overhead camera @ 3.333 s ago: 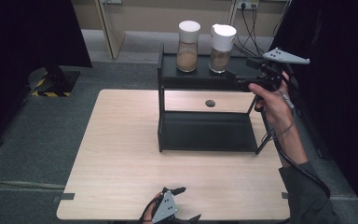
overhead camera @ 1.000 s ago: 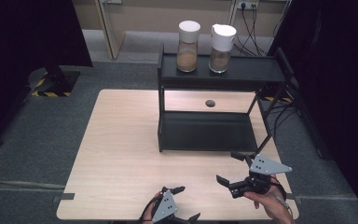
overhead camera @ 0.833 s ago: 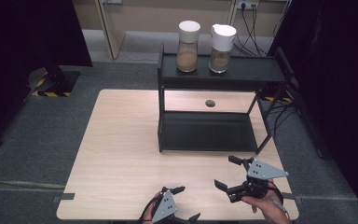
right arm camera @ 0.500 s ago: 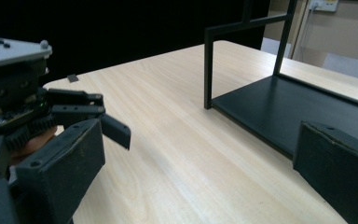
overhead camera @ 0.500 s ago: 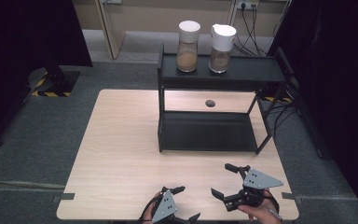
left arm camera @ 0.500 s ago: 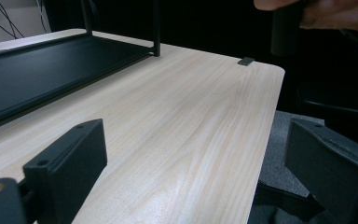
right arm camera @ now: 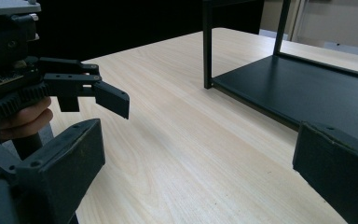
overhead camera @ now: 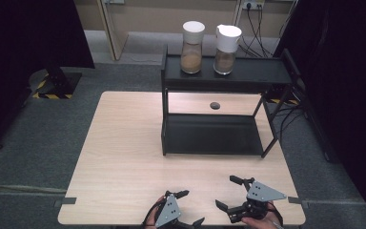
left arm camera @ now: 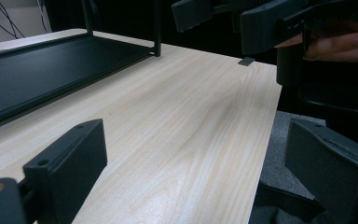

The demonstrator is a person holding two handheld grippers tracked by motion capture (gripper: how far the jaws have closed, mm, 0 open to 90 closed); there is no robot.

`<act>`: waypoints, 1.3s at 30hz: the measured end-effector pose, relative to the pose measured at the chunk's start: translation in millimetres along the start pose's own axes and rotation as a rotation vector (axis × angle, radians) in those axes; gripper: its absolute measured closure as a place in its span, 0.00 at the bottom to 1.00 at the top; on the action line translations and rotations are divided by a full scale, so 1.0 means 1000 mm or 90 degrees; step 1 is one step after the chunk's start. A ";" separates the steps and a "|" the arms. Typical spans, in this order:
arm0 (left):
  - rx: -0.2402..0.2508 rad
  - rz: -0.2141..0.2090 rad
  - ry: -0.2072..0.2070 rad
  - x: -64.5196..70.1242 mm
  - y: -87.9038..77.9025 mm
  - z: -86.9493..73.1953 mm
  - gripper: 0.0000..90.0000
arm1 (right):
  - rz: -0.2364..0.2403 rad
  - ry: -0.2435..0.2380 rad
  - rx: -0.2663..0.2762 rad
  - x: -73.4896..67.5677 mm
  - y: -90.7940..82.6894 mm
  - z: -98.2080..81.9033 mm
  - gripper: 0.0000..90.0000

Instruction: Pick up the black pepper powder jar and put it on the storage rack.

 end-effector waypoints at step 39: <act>0.001 0.004 0.005 0.001 -0.002 0.000 0.06 | -0.005 0.016 0.007 0.002 -0.002 -0.015 0.03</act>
Point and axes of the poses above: each handheld gripper's, and its own axes: y roughly forward along the jaws, z roughly out of its top, x roughly to its right, the point moved 8 cm from there along y, roughly forward along the jaws, and after that the axes turned 13 degrees about z, right-handed, at the moved point
